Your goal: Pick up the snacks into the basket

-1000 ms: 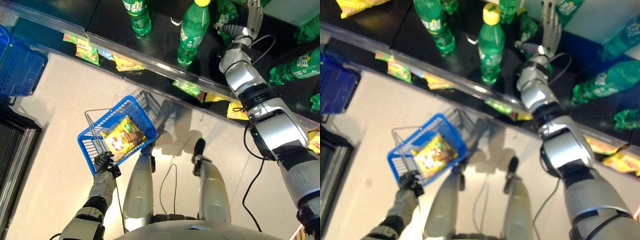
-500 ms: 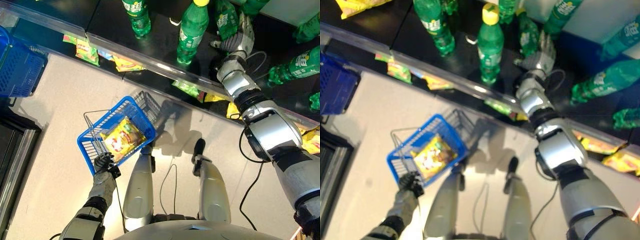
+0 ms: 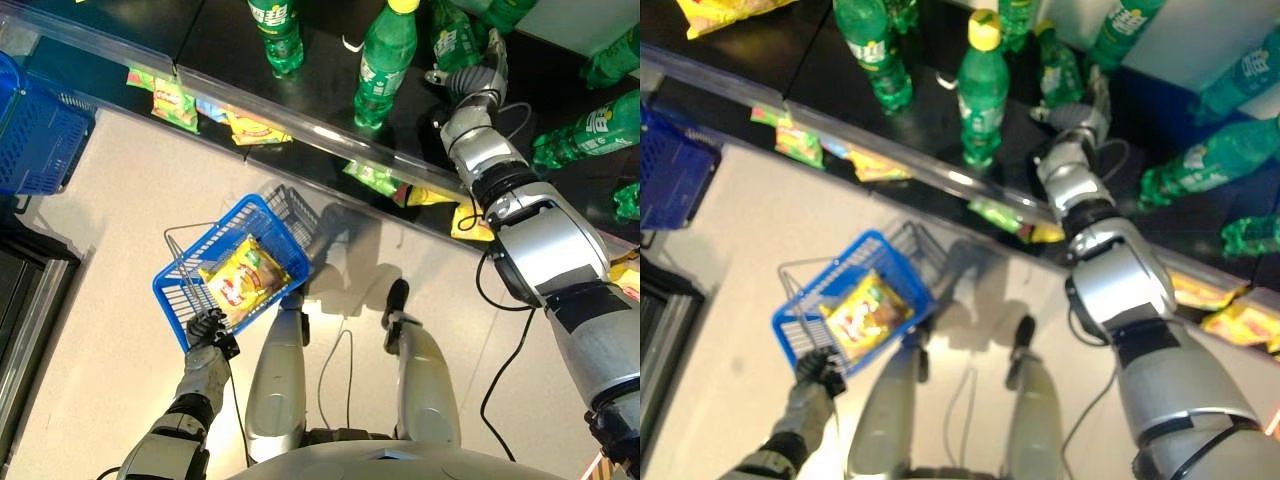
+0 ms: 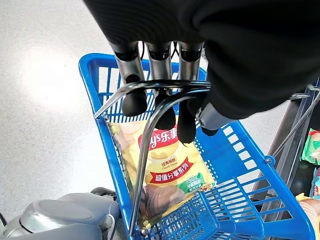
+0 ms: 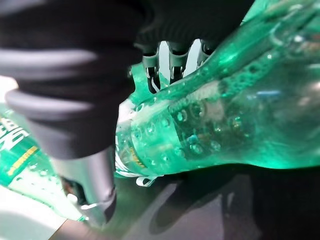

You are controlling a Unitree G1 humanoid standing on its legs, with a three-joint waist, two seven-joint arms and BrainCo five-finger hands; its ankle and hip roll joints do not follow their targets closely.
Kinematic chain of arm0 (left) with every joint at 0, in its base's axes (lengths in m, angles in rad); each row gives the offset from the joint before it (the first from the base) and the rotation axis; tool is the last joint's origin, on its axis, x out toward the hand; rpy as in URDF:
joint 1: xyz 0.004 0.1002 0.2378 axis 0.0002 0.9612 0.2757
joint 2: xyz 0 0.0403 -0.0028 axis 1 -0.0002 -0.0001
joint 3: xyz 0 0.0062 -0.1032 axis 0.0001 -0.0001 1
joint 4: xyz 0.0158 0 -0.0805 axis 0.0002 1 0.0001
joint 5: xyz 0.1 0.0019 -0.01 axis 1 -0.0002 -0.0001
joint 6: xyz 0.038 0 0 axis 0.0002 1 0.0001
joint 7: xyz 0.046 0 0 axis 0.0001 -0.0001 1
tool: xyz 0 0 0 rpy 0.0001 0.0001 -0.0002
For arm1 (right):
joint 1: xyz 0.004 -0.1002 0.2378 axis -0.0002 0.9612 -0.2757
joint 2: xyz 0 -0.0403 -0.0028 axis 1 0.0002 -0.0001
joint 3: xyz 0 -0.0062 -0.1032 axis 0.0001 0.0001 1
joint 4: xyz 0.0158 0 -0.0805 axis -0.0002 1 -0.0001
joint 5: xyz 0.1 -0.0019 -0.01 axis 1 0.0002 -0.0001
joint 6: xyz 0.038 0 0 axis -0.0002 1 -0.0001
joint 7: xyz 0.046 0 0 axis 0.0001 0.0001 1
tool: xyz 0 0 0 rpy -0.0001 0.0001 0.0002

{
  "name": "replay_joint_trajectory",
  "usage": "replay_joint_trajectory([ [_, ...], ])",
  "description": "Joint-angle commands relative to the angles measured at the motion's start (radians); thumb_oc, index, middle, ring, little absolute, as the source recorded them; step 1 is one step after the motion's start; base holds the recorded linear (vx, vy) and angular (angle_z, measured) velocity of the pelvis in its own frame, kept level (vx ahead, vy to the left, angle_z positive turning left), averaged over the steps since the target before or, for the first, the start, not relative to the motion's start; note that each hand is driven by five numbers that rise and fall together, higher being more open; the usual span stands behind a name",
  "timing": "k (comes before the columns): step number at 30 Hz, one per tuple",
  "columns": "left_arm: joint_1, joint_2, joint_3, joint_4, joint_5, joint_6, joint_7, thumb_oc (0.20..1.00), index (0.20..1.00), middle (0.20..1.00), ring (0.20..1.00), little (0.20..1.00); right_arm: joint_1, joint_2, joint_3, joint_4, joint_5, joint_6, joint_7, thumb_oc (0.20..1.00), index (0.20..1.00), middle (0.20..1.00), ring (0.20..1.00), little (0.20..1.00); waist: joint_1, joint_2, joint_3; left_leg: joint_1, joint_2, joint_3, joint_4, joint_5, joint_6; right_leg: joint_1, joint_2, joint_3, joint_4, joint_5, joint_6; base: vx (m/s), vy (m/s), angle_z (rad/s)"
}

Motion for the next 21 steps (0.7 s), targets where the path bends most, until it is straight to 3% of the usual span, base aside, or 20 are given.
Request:
replay_joint_trajectory([
  [1,0.047,0.076,-0.029,0.02,-0.04,-0.031,0.004,0.2,0.2,0.2,0.2,0.2,-0.102,-0.091,0.051,0.042,0.006,-0.015,-0.008,1.0,1.0,1.0,1.0,1.0,0.022,-0.025,0.014,0.005,-0.043,-0.044,0.045,-0.068,0.039,0.019,0.001,0.031,-0.088,0.106,0.014,0.0,-0.006,0.03],
  [9,0.047,0.083,-0.053,0.011,-0.038,-0.036,-0.013,0.2,0.2,0.2,0.2,0.2,-0.153,-0.161,0.119,0.135,-0.06,0.033,0.05,1.0,1.0,1.0,1.0,1.0,0.041,-0.013,0.013,0.0,-0.051,-0.055,0.045,-0.067,0.042,0.024,-0.003,0.02,-0.088,0.107,0.017,0.0,0.0,0.0],
  [11,0.048,0.084,-0.055,0.006,-0.041,-0.036,-0.021,0.2,0.2,0.2,0.2,0.2,-0.158,-0.171,0.137,0.147,-0.08,0.042,0.069,0.853,0.853,0.853,0.853,0.853,0.044,-0.011,0.011,0.0,-0.053,-0.057,0.045,-0.066,0.042,0.025,-0.003,0.019,-0.088,0.106,0.018,0.0,0.0,0.0],
  [12,0.048,0.084,-0.055,0.006,-0.041,-0.036,-0.021,0.2,0.2,0.2,0.2,0.2,-0.158,-0.171,0.137,0.147,-0.08,0.042,0.069,0.853,0.853,0.853,0.853,0.853,0.044,-0.011,0.011,0.0,-0.053,-0.057,0.045,-0.066,0.042,0.025,-0.003,0.019,-0.088,0.106,0.018,0.0,0.0,0.0],
  [13,0.048,0.086,-0.055,-0.001,-0.04,-0.035,-0.027,0.2,0.2,0.2,0.2,0.2,-0.162,-0.179,0.155,0.157,-0.103,0.052,0.088,0.561,0.561,0.561,0.561,0.561,0.047,-0.01,0.009,-0.001,-0.055,-0.058,0.044,-0.065,0.042,0.027,-0.003,0.019,-0.089,0.106,0.018,0.0,0.0,0.0],
  [14,0.048,0.086,-0.055,-0.001,-0.04,-0.035,-0.027,0.2,0.2,0.2,0.2,0.2,-0.162,-0.179,0.155,0.157,-0.103,0.052,0.088,0.561,0.561,0.561,0.561,0.561,0.047,-0.01,0.009,-0.001,-0.055,-0.058,0.044,-0.065,0.042,0.027,-0.003,0.019,-0.089,0.106,0.018,0.0,0.0,0.0],
  [15,0.049,0.087,-0.053,0.0,-0.038,-0.034,-0.031,0.2,0.2,0.2,0.2,0.2,-0.164,-0.18,0.168,0.159,-0.12,0.057,0.108,0.231,0.231,0.231,0.231,0.231,0.048,-0.01,0.01,0.0,-0.055,-0.06,0.043,-0.065,0.042,0.027,-0.004,0.018,-0.09,0.108,0.019,0.0,0.0,0.0],
  [16,0.048,0.089,-0.055,-0.004,-0.039,-0.034,-0.036,0.2,0.2,0.2,0.2,0.2,-0.172,-0.185,0.183,0.168,-0.133,0.061,0.125,0.2,0.2,0.2,0.2,0.2,0.049,-0.012,0.01,-0.003,-0.056,-0.063,0.045,-0.065,0.042,0.027,-0.005,0.016,-0.09,0.108,0.019,0.0,0.0,0.0],
  [21,0.054,0.091,-0.058,-0.015,-0.039,-0.031,-0.05,0.2,0.2,0.2,0.2,0.2,-0.184,-0.186,0.222,0.177,-0.185,0.07,0.149,0.2,0.2,0.2,0.2,0.2,0.053,-0.013,0.012,-0.008,-0.061,-0.067,0.045,-0.063,0.043,0.027,-0.005,0.014,-0.092,0.109,0.018,0.0,0.0,0.01],
])
